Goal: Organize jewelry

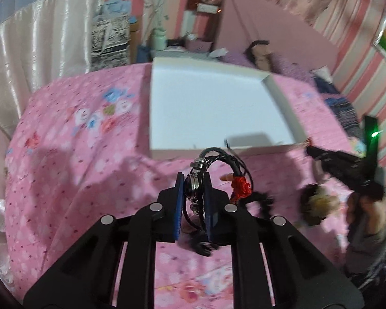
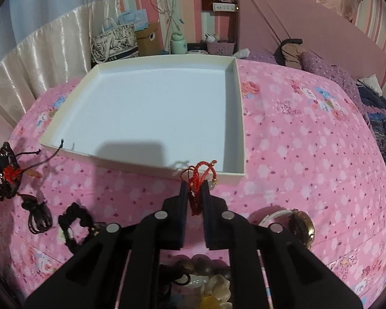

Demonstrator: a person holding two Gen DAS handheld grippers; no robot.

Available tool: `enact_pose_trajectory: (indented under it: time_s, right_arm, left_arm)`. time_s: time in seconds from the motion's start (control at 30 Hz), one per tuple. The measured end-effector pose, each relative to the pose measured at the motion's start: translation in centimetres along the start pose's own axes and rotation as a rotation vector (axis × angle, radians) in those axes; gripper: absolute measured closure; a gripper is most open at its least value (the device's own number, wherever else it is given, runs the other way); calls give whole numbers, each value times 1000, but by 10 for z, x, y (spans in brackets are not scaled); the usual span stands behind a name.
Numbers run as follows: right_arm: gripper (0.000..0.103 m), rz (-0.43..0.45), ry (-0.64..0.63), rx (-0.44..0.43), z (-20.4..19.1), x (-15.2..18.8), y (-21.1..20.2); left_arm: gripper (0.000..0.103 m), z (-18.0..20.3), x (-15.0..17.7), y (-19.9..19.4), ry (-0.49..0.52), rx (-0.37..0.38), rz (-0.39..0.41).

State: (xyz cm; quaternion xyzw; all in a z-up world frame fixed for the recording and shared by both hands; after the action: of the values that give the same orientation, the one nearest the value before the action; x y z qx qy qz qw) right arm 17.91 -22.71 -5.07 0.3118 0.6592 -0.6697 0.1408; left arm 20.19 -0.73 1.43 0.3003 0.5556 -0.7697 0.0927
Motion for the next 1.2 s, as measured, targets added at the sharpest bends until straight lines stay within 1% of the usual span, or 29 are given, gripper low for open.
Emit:
enact_pose_trajectory:
  time_s: [0.03, 0.1, 0.13, 0.23, 0.33, 0.4, 0.53, 0.67, 0.77, 0.83, 0.93, 0.97, 1.0, 1.07, 1.1, 1.2]
  right_arm:
    - [93, -2, -4, -2, -1, 0, 0]
    - [93, -1, -8, -4, -1, 1, -2]
    - [93, -1, -11, -6, -1, 1, -2]
    - [93, 1, -15, -6, 0, 0, -2]
    - [93, 8, -16, -9, -1, -1, -4]
    - [93, 8, -16, -7, -1, 0, -4]
    - [93, -1, -21, -9, -3, 2, -2]
    - [93, -20, -24, -3, -3, 5, 5]
    - [93, -36, -22, 5, 0, 8, 10]
    - [93, -42, -24, 9, 1, 9, 14]
    - [93, -53, -28, 24, 2, 9, 19]
    - [93, -56, -30, 31, 3, 9, 21]
    - [93, -59, -32, 36, 3, 9, 23]
    - [93, -71, -32, 37, 3, 11, 29]
    - [93, -76, -35, 36, 2, 12, 31]
    - [93, -83, -47, 40, 1, 14, 32]
  left_arm:
    - [91, 1, -3, -2, -9, 19, -3]
    - [91, 1, -5, -8, -43, 101, -14]
    - [91, 1, -7, -10, -56, 121, -9]
    - [91, 6, -13, -19, -45, 92, 22]
    - [91, 17, -17, -24, -35, 136, 19]
    - [91, 22, -20, -25, -17, 123, 28]
    - [91, 21, -19, -6, -17, 107, -29]
    - [91, 19, -12, 37, -10, 91, -116]
    - [91, 13, -9, 68, -9, 50, -176]
    - [91, 9, -6, 82, 25, -23, -186]
    - [91, 4, -1, 90, 97, -133, -178]
    - [91, -2, 2, 94, 115, -179, -182]
    - [91, -7, 2, 95, 120, -207, -184]
    - [91, -17, 4, 100, 126, -240, -195]
    - [91, -20, 5, 103, 130, -245, -207]
    - [91, -30, 10, 106, 174, -280, -227]
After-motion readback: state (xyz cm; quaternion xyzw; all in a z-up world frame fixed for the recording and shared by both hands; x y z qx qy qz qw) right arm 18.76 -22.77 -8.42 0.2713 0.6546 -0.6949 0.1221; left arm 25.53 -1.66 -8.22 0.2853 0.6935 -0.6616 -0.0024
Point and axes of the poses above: each gripper's, at about its wrist camera, not at the fingertips, and y roughly the way its jaws point, z to its right, x to its underside, the point moved 5 cm from there along y, roughly the way its jaws point
